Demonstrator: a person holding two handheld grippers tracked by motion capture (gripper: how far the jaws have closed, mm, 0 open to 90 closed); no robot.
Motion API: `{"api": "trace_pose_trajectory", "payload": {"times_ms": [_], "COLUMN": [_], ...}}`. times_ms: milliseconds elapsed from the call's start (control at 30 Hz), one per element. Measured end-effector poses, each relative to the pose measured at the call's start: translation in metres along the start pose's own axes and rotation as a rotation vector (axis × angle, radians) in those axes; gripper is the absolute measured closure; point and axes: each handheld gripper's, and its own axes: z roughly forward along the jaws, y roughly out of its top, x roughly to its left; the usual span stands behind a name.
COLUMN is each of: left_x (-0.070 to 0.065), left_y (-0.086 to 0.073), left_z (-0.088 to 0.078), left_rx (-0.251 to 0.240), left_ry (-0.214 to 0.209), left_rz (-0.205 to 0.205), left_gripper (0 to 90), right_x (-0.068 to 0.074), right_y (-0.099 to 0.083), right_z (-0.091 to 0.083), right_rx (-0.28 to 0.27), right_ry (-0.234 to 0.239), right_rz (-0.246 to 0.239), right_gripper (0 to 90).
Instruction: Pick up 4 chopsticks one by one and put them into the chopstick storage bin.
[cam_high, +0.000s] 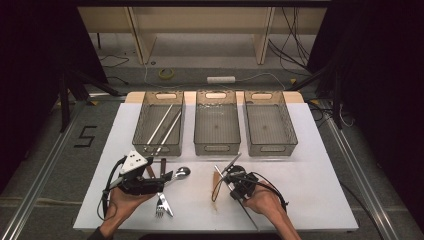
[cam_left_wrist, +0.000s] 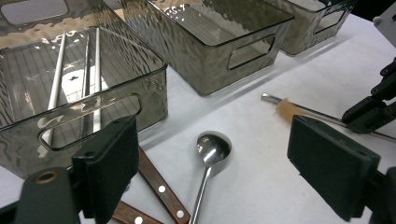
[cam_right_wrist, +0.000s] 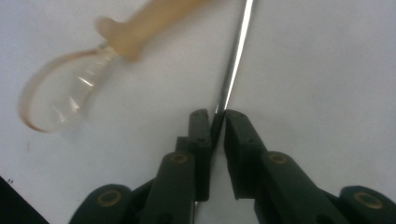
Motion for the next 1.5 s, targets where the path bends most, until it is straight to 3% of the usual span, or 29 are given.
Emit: {"api": "trace_pose_trajectory", "payload": {"times_ms": [367, 1000, 1267, 1500], "left_x": [-0.001, -0.004, -0.011, -0.023], "left_y": [0.0, 0.001, 0.004, 0.012], "left_z": [0.001, 0.002, 0.008, 0.016], "left_rx": [-0.001, 0.008, 0.025, 0.05], "left_ry": [-0.003, -0.016, -0.069, -0.125], "left_rz": [0.006, 0.014, 0.036, 0.09], "left_gripper": [16.2, 16.2, 16.2, 16.2], "right_x": [-0.007, -0.012, -0.007, 0.002], "right_y": [-0.002, -0.008, -0.008, -0.007], "right_z": [-0.001, -0.017, -0.031, -0.04], "right_rx": [-0.018, -0.077, -0.105, -0.122], "right_ry": [0.005, 0.012, 0.017, 0.032], "right_rz": [0.046, 0.009, -0.024, -0.084], "right_gripper": [86.0, 86.5, 86.4, 86.5]}}
